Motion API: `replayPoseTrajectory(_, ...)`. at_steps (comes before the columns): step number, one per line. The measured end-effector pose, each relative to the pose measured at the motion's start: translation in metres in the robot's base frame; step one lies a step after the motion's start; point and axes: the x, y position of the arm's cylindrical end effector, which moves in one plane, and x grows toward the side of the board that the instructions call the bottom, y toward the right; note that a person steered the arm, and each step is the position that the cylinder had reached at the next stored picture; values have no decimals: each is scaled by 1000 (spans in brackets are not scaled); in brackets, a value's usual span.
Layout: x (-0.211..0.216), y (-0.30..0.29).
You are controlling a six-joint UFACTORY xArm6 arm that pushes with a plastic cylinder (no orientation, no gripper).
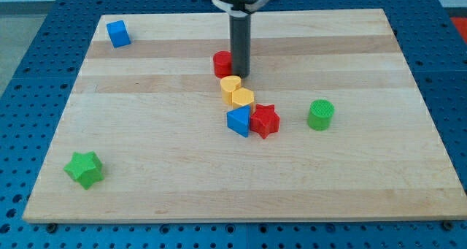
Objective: Slide the red circle to the center left
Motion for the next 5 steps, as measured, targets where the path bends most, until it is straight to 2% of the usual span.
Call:
replayPoseTrajectory(1, -11, -25)
replayPoseTrajectory(2, -9, -2)
replayPoseTrajectory(3, -45, 4)
replayPoseTrajectory(4, -46, -24)
replayPoseTrajectory(5, -23, -54)
